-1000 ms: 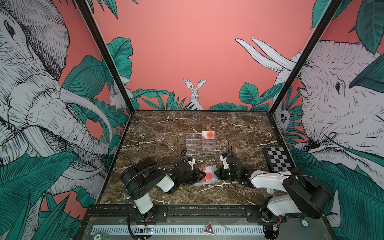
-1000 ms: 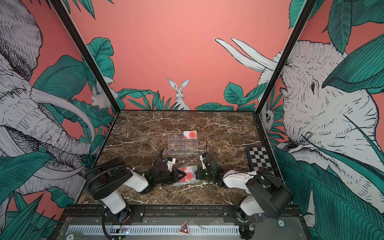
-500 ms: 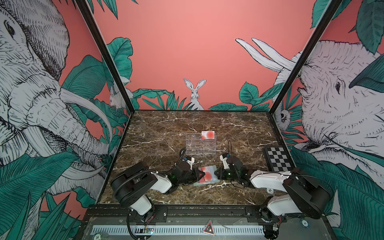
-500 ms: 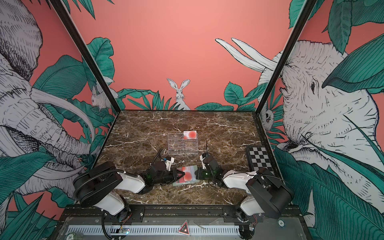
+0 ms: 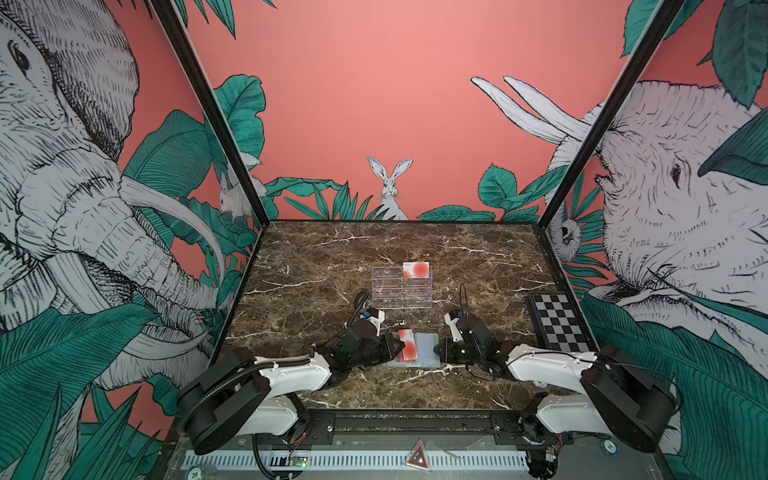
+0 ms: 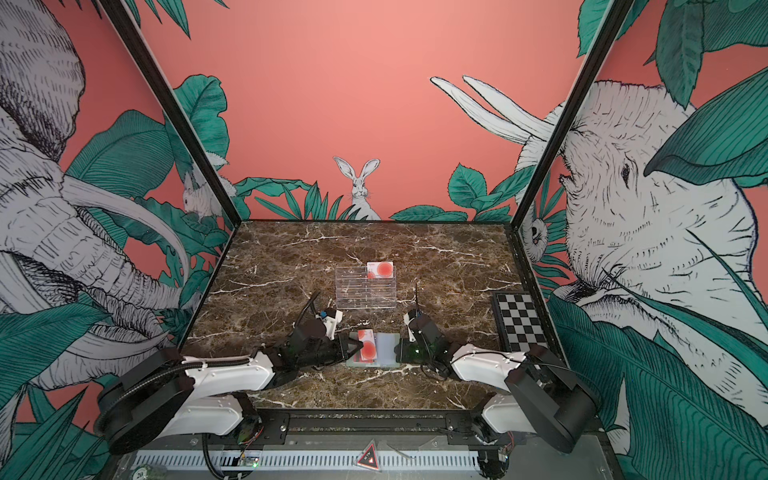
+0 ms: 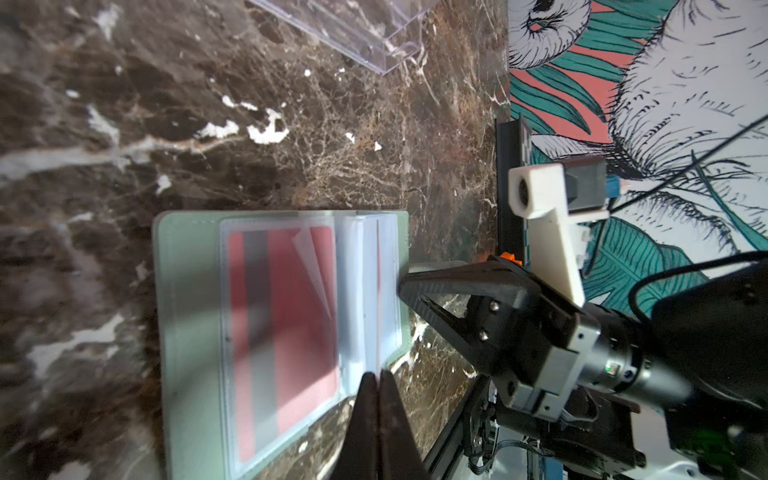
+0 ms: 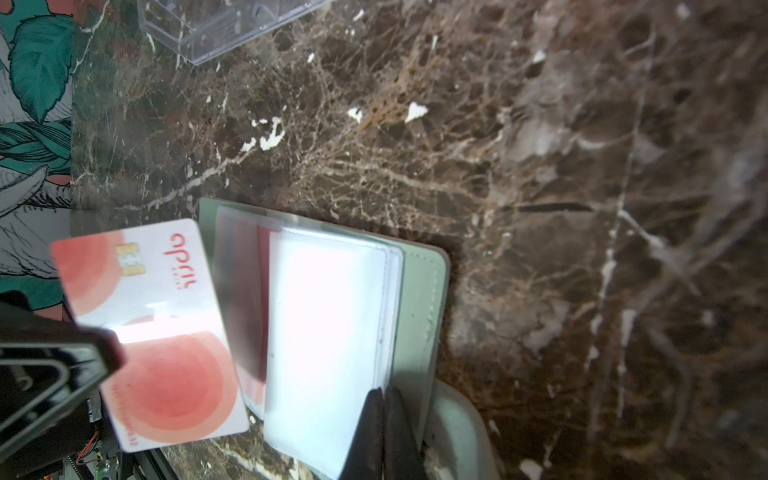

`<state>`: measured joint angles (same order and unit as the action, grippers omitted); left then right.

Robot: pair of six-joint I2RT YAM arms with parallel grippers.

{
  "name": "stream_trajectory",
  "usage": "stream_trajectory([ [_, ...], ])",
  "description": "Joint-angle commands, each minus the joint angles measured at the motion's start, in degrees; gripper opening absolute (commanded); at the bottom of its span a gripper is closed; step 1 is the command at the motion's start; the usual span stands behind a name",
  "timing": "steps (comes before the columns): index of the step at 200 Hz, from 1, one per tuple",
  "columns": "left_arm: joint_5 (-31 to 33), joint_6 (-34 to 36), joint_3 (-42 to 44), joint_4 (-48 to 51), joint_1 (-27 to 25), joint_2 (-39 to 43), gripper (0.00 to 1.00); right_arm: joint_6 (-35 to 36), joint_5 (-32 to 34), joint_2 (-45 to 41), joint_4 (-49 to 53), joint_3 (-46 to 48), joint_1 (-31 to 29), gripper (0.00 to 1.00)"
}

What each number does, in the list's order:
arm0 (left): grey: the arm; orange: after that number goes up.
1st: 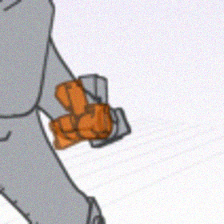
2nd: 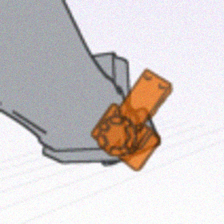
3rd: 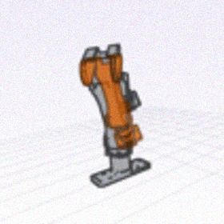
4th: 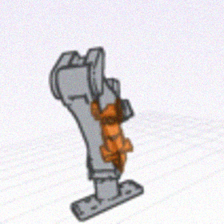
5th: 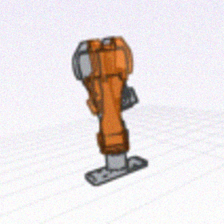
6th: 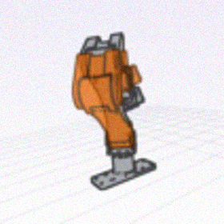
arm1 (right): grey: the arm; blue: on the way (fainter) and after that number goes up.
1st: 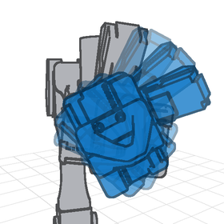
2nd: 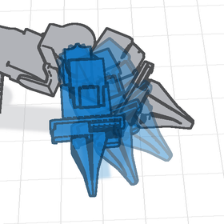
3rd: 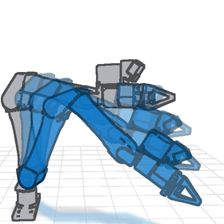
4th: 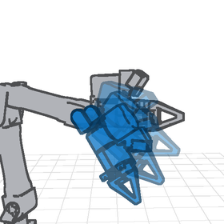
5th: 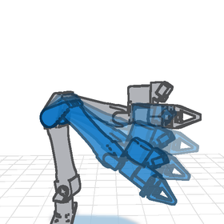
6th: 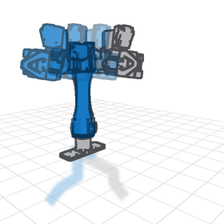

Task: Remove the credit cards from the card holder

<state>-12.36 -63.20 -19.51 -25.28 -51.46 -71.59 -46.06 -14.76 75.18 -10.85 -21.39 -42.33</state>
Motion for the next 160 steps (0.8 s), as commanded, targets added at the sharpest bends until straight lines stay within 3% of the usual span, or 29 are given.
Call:
stream_trajectory([
  [1,2.7,3.4,-2.0,8.6,-0.3,4.1,0.00,0.3,1.4,-1.8,2.7,-0.3,-0.2,0.00],
  [18,3.2,4.0,-2.4,10.2,-0.2,6.2,0.00,0.2,2.0,-3.9,4.3,-0.8,-0.3,0.00],
  [50,3.7,5.3,-3.2,11.2,-0.3,9.0,0.00,1.1,4.2,-11.2,9.8,-2.3,-0.2,0.13],
  [67,4.1,5.8,-3.7,11.3,-0.3,10.0,0.00,2.5,5.7,-15.3,13.3,-3.5,-0.3,0.28],
  [92,3.3,6.2,-4.5,9.7,-0.1,10.4,0.00,4.5,7.6,-19.9,17.0,-4.6,-0.1,0.66],
  [109,2.6,5.5,-5.0,8.1,0.0,10.4,0.00,5.6,7.0,-22.1,17.6,-5.7,0.5,0.79],
  [133,1.1,2.5,-4.1,2.5,0.7,9.6,0.00,7.6,6.1,-23.2,19.4,-8.6,1.2,0.89],
  [160,-2.5,-0.6,-4.3,-4.8,1.6,7.7,0.00,10.0,3.1,-22.4,20.4,-11.7,3.3,0.93],
])
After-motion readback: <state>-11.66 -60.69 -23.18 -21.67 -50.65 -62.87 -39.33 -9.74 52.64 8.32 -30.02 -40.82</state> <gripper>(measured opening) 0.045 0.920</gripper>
